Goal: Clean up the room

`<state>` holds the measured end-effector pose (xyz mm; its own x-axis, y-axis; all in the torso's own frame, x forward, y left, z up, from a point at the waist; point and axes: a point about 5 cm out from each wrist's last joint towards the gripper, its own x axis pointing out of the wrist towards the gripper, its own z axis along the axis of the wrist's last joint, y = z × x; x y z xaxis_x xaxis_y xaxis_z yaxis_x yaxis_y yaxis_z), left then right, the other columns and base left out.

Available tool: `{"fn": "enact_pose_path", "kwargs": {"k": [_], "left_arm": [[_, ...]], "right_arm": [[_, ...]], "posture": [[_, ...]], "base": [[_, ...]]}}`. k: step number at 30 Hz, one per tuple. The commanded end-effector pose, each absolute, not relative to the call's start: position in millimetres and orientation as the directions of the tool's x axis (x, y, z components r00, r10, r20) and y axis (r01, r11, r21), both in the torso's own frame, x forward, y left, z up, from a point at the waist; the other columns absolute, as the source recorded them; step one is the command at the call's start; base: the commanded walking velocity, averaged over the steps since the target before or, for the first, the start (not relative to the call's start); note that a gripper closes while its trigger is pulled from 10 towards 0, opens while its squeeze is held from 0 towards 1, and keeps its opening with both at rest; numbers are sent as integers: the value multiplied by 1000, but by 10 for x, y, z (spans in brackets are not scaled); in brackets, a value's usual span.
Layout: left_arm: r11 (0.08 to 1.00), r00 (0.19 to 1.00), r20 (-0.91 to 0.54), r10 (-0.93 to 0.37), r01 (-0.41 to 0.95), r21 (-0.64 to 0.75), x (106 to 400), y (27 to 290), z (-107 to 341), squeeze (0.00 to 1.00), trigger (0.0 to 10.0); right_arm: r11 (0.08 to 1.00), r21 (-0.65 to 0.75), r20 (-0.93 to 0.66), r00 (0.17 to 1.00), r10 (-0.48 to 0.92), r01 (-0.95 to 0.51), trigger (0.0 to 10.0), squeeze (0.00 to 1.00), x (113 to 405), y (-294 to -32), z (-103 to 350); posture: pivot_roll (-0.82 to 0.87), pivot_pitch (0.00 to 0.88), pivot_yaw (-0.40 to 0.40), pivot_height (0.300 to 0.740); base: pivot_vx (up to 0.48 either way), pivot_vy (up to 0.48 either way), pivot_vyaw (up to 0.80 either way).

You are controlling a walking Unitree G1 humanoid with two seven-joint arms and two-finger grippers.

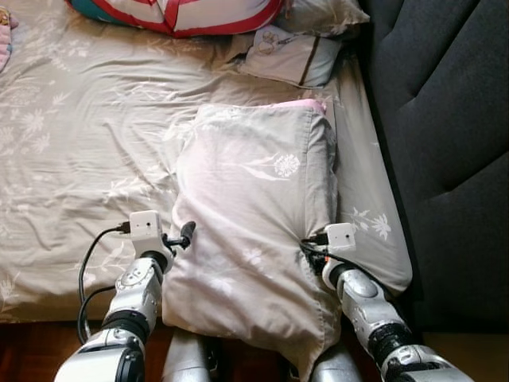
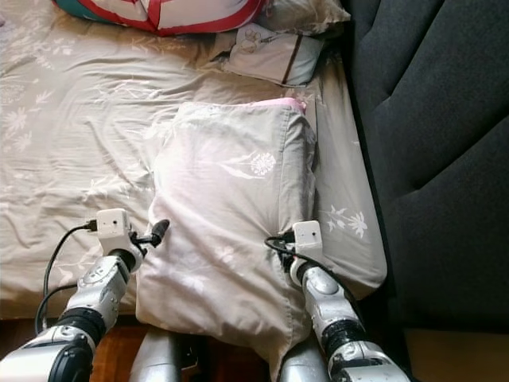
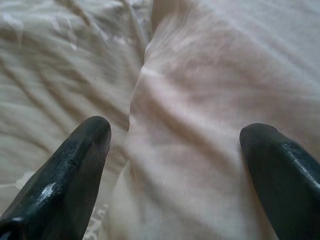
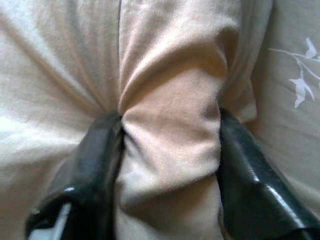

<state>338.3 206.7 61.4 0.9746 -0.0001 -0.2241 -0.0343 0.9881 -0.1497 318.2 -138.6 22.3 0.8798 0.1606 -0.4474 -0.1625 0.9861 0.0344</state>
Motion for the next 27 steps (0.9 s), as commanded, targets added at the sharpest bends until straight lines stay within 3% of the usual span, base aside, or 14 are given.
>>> {"fn": "enact_pose_path", "kwargs": {"k": [1, 8, 17, 27], "left_arm": [[986, 950, -311, 9, -60, -157, 3262, 2100, 422, 0, 10000], [988, 935, -353, -3, -51, -145, 3201, 2049, 320, 0, 10000], [952, 938, -335, -86, -22, -305, 3176, 1948, 277, 0, 10000], [942, 905, -386, -179, 44, -333, 3134, 1801, 187, 0, 10000]], "right_arm": [[996, 30, -640, 764, 83, -84, 0, 0, 2772, -1617, -225], [997, 23, -644, 762, 73, -76, 0, 0, 2699, -1696, -262], [997, 28, -647, 759, 73, -72, 0, 0, 2591, -1729, -308], [996, 33, -641, 763, 85, -84, 0, 0, 2541, -1726, -295]], "posture": [[-238, 371, -71, 650], [-257, 390, -78, 650], [-279, 413, -87, 650], [-297, 424, -91, 650]], "base": [[0, 0, 0], [0, 0, 0], [0, 0, 0], [0, 0, 0]]}}
